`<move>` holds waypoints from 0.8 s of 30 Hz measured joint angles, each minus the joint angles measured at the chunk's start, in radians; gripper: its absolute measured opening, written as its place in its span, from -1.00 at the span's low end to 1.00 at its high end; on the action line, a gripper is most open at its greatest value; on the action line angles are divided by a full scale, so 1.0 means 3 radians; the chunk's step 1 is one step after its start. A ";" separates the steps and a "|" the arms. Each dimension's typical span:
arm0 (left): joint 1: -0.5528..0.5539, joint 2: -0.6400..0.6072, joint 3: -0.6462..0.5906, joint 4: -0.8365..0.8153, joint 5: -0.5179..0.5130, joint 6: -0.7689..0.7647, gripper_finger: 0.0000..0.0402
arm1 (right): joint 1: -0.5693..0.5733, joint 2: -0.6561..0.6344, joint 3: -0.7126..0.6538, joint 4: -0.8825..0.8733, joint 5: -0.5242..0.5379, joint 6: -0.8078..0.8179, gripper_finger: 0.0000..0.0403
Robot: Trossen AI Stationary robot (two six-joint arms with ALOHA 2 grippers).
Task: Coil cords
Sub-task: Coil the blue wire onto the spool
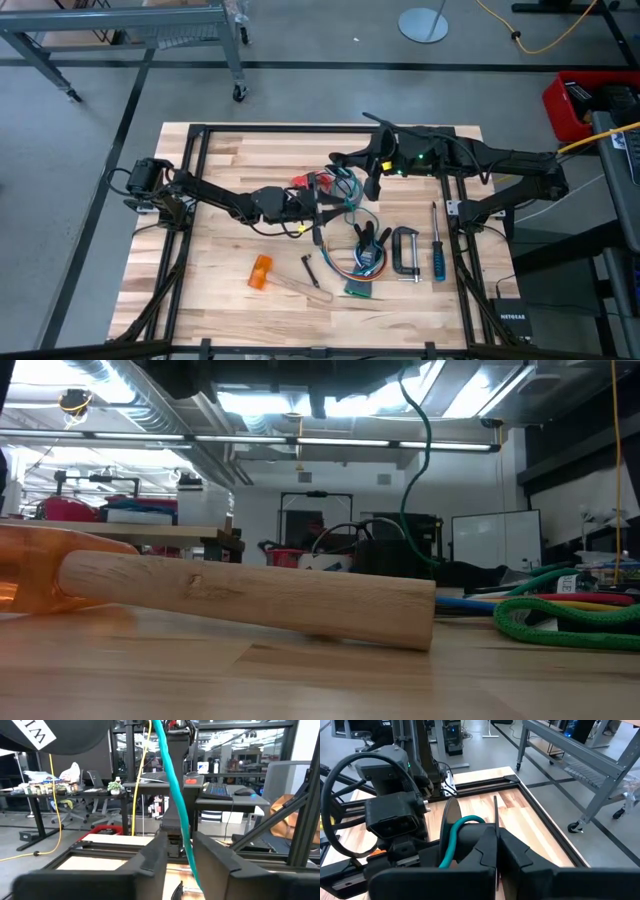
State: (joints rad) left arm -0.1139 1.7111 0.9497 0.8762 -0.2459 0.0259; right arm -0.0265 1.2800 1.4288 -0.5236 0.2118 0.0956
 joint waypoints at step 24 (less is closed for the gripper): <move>-0.0005 0.0000 0.0000 -0.0004 0.0000 0.0041 -0.96 | 0.0000 -0.0001 0.0000 0.0002 -0.0001 -0.0003 -0.98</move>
State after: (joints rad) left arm -0.1154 1.7111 0.9497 0.8749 -0.2459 0.0383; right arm -0.0265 1.2797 1.4288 -0.5232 0.2115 0.0948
